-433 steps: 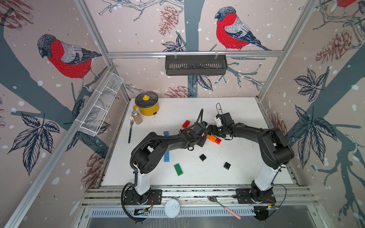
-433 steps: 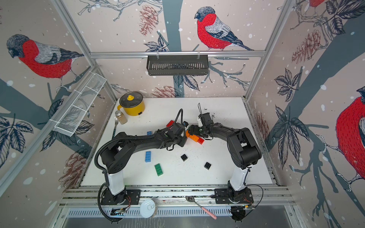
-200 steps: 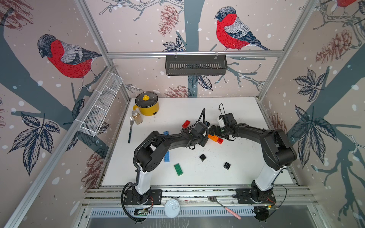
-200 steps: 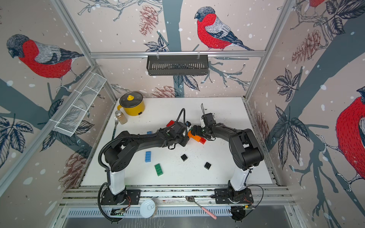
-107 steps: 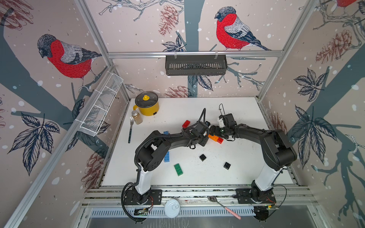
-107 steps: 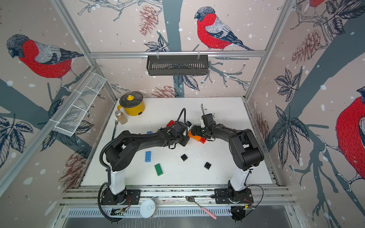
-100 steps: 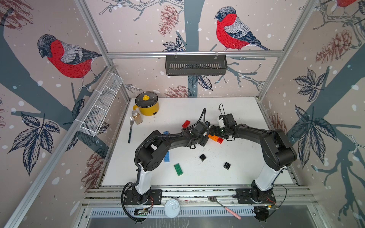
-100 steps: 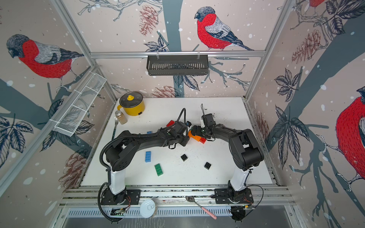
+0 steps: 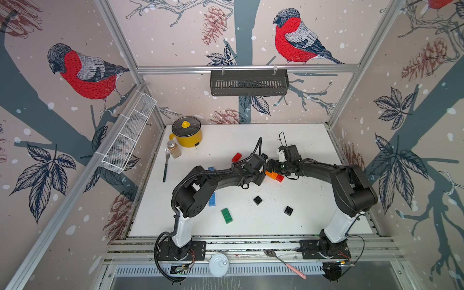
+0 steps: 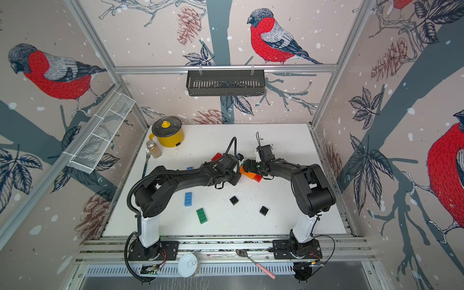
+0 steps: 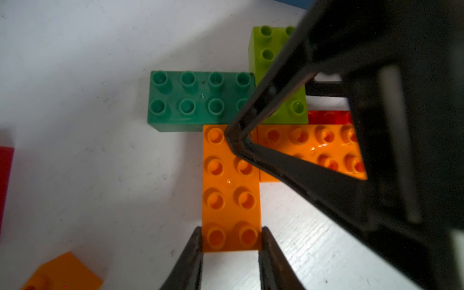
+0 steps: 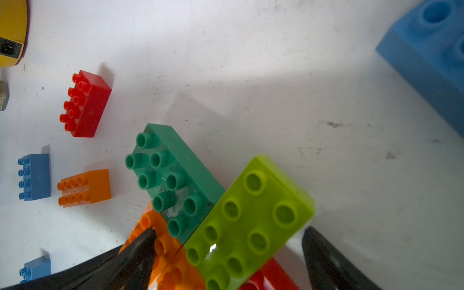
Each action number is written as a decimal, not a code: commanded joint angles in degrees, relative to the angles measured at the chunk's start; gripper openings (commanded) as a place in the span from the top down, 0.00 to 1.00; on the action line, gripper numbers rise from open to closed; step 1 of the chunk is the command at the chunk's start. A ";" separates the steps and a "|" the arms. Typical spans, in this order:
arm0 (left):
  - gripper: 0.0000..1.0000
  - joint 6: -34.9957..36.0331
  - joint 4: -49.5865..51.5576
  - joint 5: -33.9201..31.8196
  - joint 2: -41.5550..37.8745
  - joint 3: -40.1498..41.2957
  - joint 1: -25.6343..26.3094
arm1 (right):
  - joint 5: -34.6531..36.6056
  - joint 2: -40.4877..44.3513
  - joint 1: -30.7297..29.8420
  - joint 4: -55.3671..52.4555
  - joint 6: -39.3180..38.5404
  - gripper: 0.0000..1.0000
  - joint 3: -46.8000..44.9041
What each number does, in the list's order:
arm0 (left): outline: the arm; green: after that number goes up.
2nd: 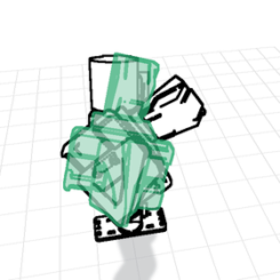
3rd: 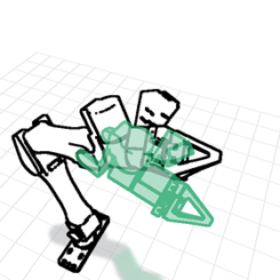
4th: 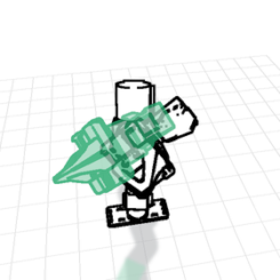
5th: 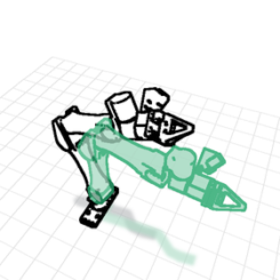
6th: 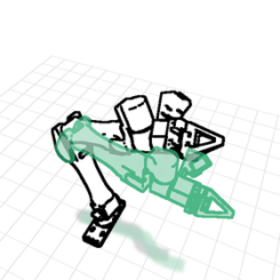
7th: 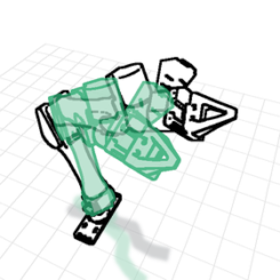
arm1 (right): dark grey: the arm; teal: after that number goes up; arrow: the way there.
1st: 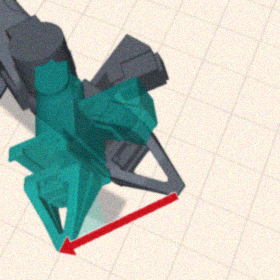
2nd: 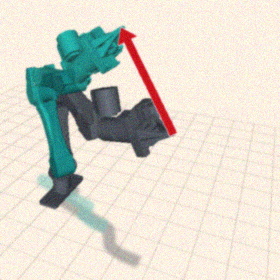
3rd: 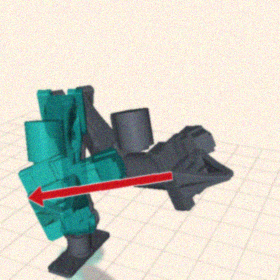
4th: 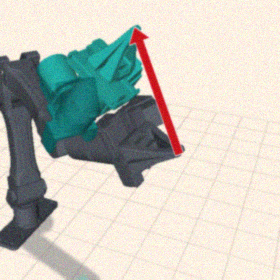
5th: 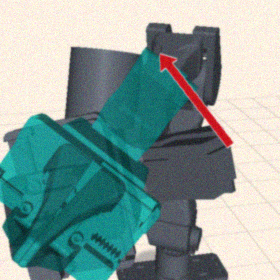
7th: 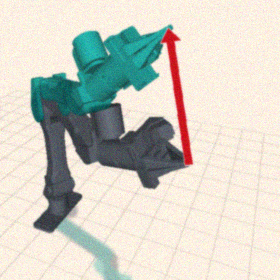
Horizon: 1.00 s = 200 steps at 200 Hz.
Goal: Assemble a small pinwheel with lego
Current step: Assemble the lego brick with the lego brick.
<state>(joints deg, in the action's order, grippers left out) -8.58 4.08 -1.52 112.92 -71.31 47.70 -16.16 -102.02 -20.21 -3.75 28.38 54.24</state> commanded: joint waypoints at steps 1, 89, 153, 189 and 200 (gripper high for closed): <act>0.95 0.93 1.20 -0.44 0.06 -0.55 -0.07 | 5.65 -1.04 0.59 -9.11 1.31 0.09 -1.80; 0.94 0.40 1.64 -2.17 0.68 -0.96 -0.07 | 7.06 -0.51 1.08 -7.56 2.69 0.09 -4.45; 0.91 0.05 1.21 -3.23 0.92 -0.32 -0.07 | 7.54 -0.02 0.76 -7.83 2.56 0.09 -5.00; 0.86 0.14 1.29 -3.40 0.94 -0.60 -0.07 | 7.28 0.17 0.79 -7.75 2.75 0.09 -5.27; 0.80 0.14 1.29 -3.36 0.81 -0.73 -0.07 | 6.64 0.55 0.79 -7.64 2.67 0.09 -4.99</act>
<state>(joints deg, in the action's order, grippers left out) -8.58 3.66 -1.91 113.75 -71.92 47.72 -15.44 -100.88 -19.73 2.42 28.99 50.06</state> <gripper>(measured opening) 0.349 0.906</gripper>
